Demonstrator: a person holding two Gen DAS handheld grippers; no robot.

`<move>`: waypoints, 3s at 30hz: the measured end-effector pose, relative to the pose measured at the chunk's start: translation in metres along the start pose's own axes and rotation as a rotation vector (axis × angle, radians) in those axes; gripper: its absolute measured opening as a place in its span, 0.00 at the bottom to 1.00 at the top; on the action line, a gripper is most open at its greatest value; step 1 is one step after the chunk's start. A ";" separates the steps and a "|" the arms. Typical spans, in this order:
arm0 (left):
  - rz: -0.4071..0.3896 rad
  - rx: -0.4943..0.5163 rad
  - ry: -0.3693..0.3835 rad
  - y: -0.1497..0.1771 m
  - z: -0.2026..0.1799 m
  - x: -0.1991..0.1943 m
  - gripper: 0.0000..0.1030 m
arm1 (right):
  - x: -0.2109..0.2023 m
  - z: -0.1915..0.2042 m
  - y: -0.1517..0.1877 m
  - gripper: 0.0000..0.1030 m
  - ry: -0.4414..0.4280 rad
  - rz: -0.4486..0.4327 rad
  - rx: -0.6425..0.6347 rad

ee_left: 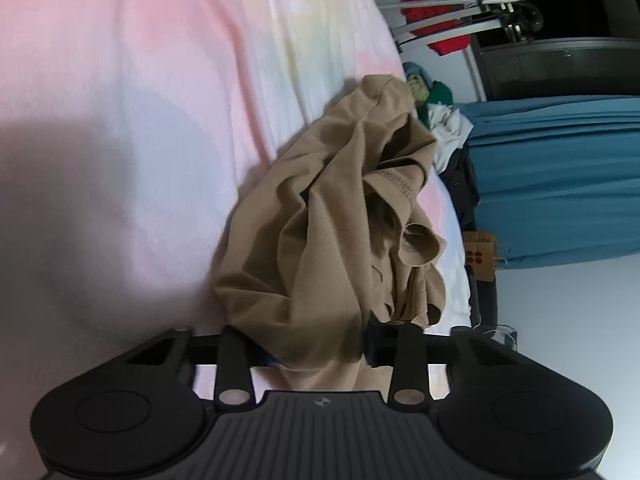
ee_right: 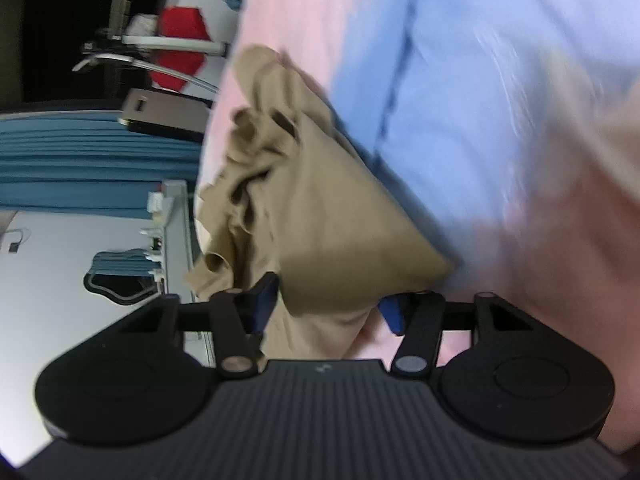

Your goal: Fold clothes

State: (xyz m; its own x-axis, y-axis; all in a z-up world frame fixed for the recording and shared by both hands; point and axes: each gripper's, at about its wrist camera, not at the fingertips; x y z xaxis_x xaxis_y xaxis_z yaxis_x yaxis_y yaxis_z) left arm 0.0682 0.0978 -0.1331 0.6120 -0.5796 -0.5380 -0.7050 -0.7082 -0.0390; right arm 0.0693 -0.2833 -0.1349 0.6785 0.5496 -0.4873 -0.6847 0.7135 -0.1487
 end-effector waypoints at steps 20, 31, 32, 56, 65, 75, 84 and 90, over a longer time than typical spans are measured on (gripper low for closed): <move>0.008 0.026 0.053 0.064 -0.040 -0.116 0.15 | -0.094 0.050 0.036 0.13 0.007 -0.097 -0.169; 0.051 -0.032 0.007 0.092 -0.036 -0.166 0.17 | -0.156 0.044 0.080 0.13 -0.004 -0.081 -0.086; 0.052 -0.041 0.004 0.086 -0.040 -0.162 0.17 | -0.154 0.046 0.075 0.13 -0.004 -0.079 -0.074; 0.042 0.003 -0.071 -0.055 -0.079 0.035 0.27 | 0.022 0.029 -0.061 0.15 0.067 -0.051 0.216; 0.032 0.205 0.004 -0.043 -0.093 0.030 0.59 | 0.026 0.041 -0.064 0.62 -0.075 -0.003 0.002; -0.176 0.741 -0.084 0.011 -0.132 0.001 0.78 | 0.004 0.103 -0.032 0.62 -0.015 -0.146 -0.623; -0.178 0.842 -0.278 0.006 -0.120 0.052 0.75 | 0.042 0.105 -0.030 0.33 0.269 -0.166 -0.860; -0.169 0.838 -0.310 0.001 -0.118 0.060 0.73 | 0.063 0.098 -0.028 0.32 0.332 -0.117 -0.889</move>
State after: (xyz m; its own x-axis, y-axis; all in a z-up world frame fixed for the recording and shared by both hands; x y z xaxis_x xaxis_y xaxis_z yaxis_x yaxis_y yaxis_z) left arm 0.1464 0.0149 -0.0660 0.6922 -0.2746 -0.6675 -0.7188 -0.1784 -0.6720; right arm 0.1572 -0.2261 -0.0776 0.7390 0.2473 -0.6266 -0.6614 0.0898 -0.7446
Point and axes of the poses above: each gripper's, at about its wrist camera, not at the fingertips, and x roughly the way its jaws point, z to its left, y to its underside, and after that the axes turned 7 degrees about -x, right-handed
